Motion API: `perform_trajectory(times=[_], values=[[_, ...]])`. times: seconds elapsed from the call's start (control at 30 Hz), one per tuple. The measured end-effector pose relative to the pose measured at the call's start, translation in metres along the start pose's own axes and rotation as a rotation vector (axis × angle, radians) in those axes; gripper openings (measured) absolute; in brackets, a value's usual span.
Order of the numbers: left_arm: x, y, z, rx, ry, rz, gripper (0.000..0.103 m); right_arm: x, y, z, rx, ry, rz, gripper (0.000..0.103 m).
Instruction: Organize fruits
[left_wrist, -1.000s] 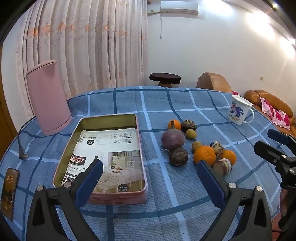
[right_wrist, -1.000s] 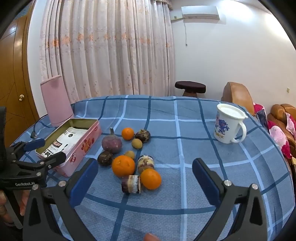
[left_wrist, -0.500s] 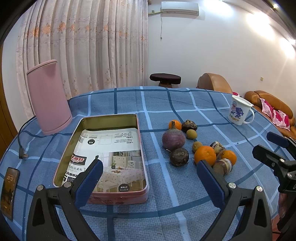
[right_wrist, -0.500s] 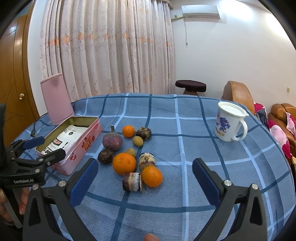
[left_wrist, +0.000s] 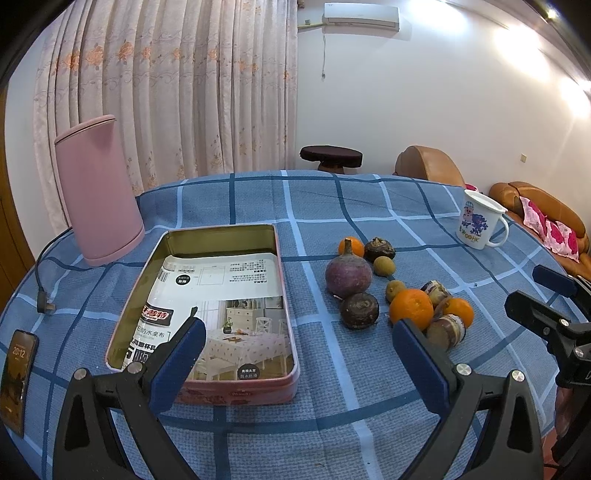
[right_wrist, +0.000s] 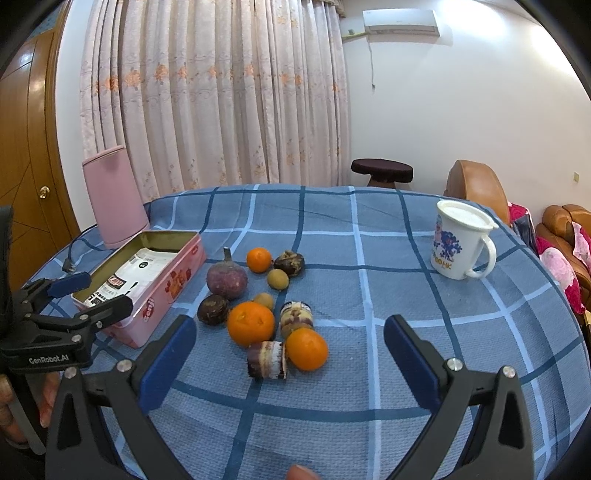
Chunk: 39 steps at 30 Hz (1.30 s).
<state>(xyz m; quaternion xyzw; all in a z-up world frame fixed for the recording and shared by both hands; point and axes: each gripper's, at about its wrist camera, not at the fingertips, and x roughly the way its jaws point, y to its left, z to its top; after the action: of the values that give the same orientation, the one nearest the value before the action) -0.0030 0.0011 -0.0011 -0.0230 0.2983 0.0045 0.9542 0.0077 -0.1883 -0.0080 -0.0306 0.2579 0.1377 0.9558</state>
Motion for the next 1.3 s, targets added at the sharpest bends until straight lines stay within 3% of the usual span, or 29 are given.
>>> perform_trajectory(times=[1.3], values=[[0.009, -0.003, -0.008, 0.004, 0.021, -0.003, 0.102, 0.009, -0.008, -0.012, 0.028, 0.022, 0.008, 0.103]])
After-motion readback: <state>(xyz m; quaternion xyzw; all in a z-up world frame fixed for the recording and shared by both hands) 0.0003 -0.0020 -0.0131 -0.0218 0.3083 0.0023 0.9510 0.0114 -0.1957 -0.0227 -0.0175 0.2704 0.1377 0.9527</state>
